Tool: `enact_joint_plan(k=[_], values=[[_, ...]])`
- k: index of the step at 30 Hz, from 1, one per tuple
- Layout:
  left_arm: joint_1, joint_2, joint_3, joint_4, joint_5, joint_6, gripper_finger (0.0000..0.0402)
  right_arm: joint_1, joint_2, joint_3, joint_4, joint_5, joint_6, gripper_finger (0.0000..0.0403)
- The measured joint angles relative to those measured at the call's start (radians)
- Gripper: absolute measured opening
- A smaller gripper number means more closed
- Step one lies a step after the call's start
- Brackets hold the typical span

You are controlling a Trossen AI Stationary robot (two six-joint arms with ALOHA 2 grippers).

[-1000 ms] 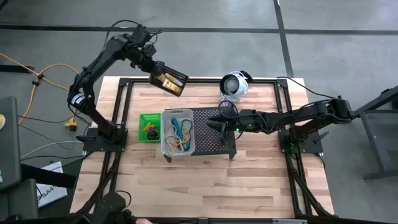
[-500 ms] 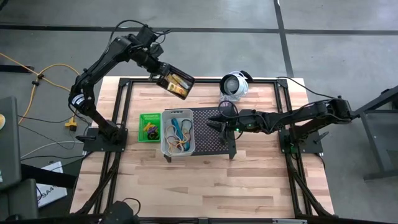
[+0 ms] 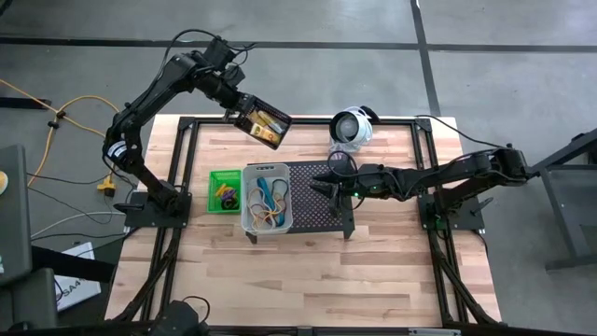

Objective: Pick & Place Office Desk Supplies
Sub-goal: Put the black bin with the crayon boxes on the shelf

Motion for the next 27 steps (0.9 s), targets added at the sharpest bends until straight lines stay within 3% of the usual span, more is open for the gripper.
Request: enact_joint_plan(k=[11,16,27], values=[[-0.001,0.0,0.0,0.0,0.001,-0.005,0.0002,-0.005,-0.001,0.0,0.026,-0.001,0.003,0.0121],[-0.001,0.0,0.0,0.0,0.005,-0.005,0.0002,-0.047,-0.106,0.001,0.016,0.0,0.004,0.0121],[-0.001,0.0,0.0,0.009,0.015,-0.001,0.0002,-0.127,-0.355,0.0,-0.292,-0.081,-0.004,0.0121]])
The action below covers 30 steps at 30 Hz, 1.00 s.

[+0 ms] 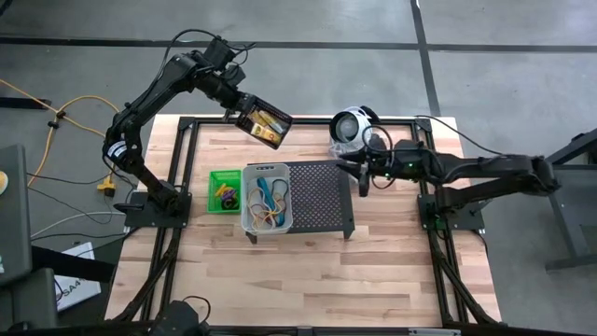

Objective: Pick & Place Office Desk Supplies
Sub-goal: Put the black bin with the crayon boxes on the shelf

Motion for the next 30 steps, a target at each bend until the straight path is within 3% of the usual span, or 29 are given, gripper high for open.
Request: enact_joint_plan(k=[14,30], values=[[0.0,0.0,0.0,0.012,0.0,0.001,0.0002,-0.089,-0.198,0.0,-0.215,0.007,-0.003,0.0121],[-0.012,0.0,0.0,0.011,-0.004,0.004,0.0002,-0.088,-0.154,0.0,-0.226,-0.024,0.053,0.0121]])
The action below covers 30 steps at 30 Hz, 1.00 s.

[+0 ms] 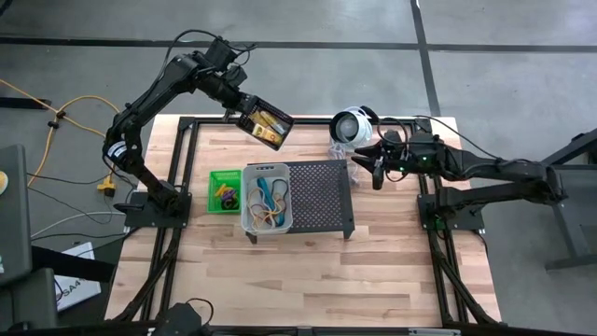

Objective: Pick & Place Office Desk Supplies
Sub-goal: Put the black bin with the crayon boxes on the shelf

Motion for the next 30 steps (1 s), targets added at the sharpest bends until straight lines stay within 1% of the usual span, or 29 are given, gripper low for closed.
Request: enact_joint_plan(k=[14,30], values=[[-0.055,0.0,0.0,0.005,0.003,0.027,0.0002,0.0,0.062,0.0,0.002,0.004,0.0,0.0121],[-0.039,0.0,0.0,0.059,0.003,0.047,0.0002,0.0,0.16,0.0,0.003,0.004,-0.001,0.0121]])
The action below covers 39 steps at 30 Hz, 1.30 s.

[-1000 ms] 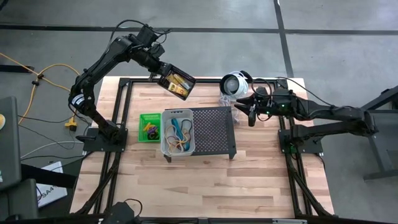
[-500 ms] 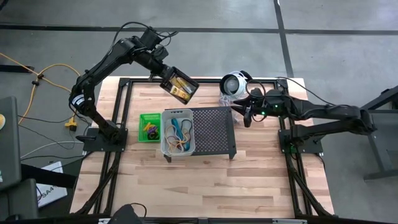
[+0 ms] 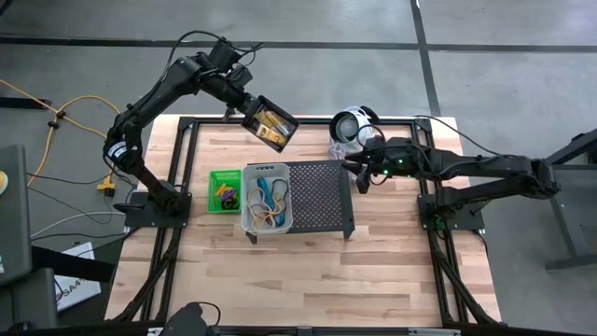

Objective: Pick & Place Office Desk Supplies
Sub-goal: Put the black bin with the crayon boxes on the shelf

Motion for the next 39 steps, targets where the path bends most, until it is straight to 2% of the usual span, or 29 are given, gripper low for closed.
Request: enact_joint_plan(k=[8,17,28,39], values=[[-0.005,0.0,0.0,0.061,0.065,0.017,0.0002,0.0,0.054,0.0,-0.001,0.0,0.0,0.0121],[-0.022,0.0,0.0,0.105,0.075,0.065,0.0002,0.0,0.12,0.0,0.0,-0.004,0.0,0.0121],[-0.053,0.001,0.0,0.156,0.072,0.057,0.0002,0.0,0.209,0.0,0.0,-0.004,0.0,0.0121],[-0.116,0.01,0.0,0.256,0.015,0.047,0.0002,0.0,0.24,0.002,0.036,0.002,-0.002,0.0121]])
